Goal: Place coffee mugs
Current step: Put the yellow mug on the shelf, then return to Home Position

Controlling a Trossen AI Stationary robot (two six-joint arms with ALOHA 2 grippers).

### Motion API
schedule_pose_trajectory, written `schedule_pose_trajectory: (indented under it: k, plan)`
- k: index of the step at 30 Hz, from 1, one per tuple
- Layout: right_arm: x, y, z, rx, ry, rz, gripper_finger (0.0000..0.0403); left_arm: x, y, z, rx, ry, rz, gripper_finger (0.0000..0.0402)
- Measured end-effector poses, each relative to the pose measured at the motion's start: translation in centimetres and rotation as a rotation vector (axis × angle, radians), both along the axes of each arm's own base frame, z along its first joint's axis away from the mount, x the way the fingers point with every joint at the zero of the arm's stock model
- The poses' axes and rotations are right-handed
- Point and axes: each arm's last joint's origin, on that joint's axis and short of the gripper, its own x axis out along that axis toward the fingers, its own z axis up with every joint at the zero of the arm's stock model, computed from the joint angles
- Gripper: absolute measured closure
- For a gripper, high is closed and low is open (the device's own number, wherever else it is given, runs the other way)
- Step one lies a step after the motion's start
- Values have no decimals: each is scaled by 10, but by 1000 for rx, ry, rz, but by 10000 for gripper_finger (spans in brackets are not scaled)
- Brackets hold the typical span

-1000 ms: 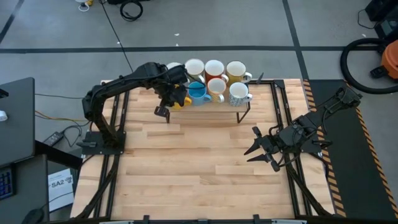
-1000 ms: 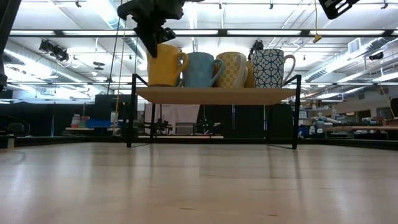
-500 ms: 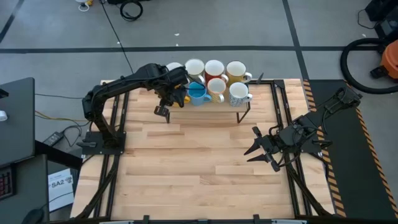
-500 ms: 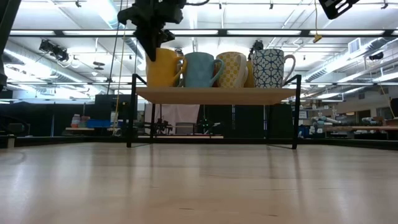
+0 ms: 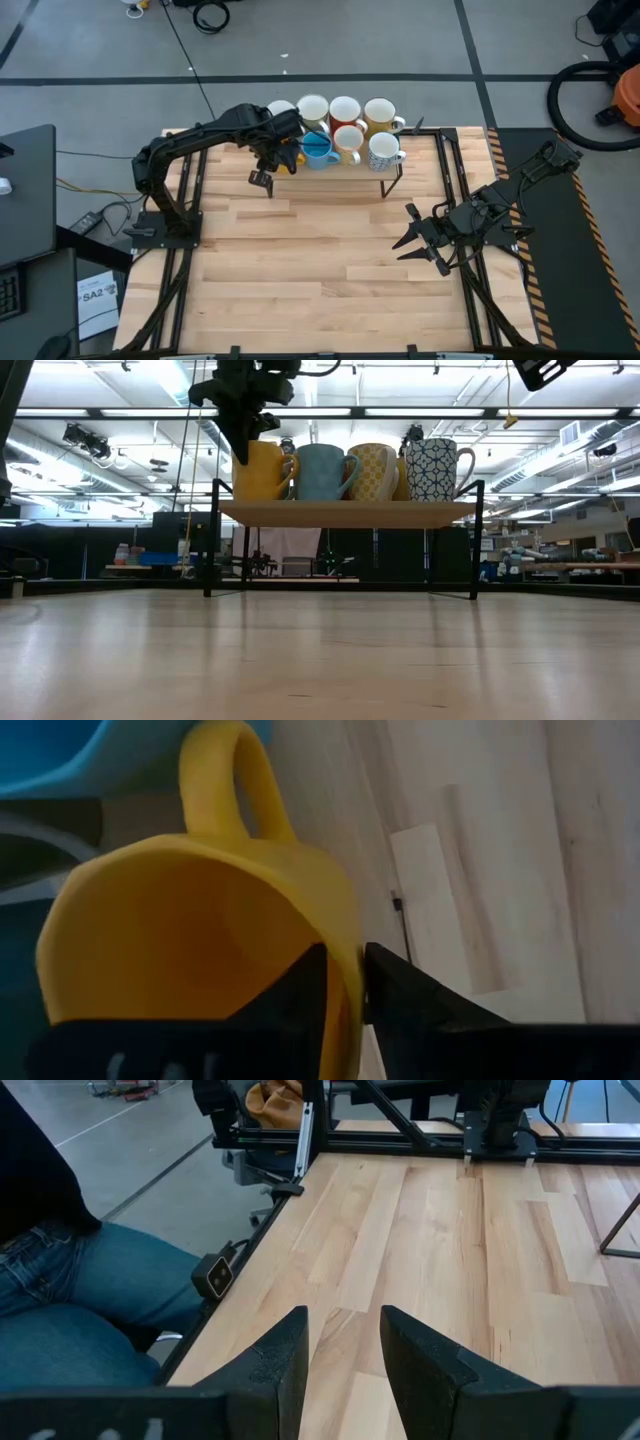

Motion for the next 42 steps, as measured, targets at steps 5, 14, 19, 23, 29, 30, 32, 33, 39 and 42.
schedule_pose_trajectory:
  k: [5, 14, 19, 23, 29, 30, 32, 33, 39, 42]
  plan:
    - [0, 0, 0, 0, 0, 0, 270, 0, 0, 0, 7, -3, 2, 301]
    - [0, 0, 0, 0, 0, 0, 270, 0, 2, 0, 73, 19, 19, 264]
    - [0, 0, 0, 0, 0, 0, 270, 1, 2, 1, 73, 10, 40, 262]
    - [0, 0, 0, -1, 0, 0, 270, 1, 2, 1, 72, 10, 42, 262]
    - [0, 0, 0, -2, -1, 1, 270, 1, -2, 13, 83, -20, 32, 262]
    - [0, 0, 0, -2, -1, 0, 270, 1, -2, 15, 86, -30, 32, 262]
    - [0, 0, 0, -2, -1, 1, 270, 1, -3, 22, 91, -49, 31, 262]
    - [0, 0, 0, -2, -1, 1, 270, 1, -4, 25, 95, -56, 30, 262]
    - [0, 0, 0, 4, 2, -2, 270, -4, -8, 46, 99, -99, 54, 262]
    - [0, 0, 0, 4, 2, -2, 270, -6, -12, 56, 94, -127, 84, 262]
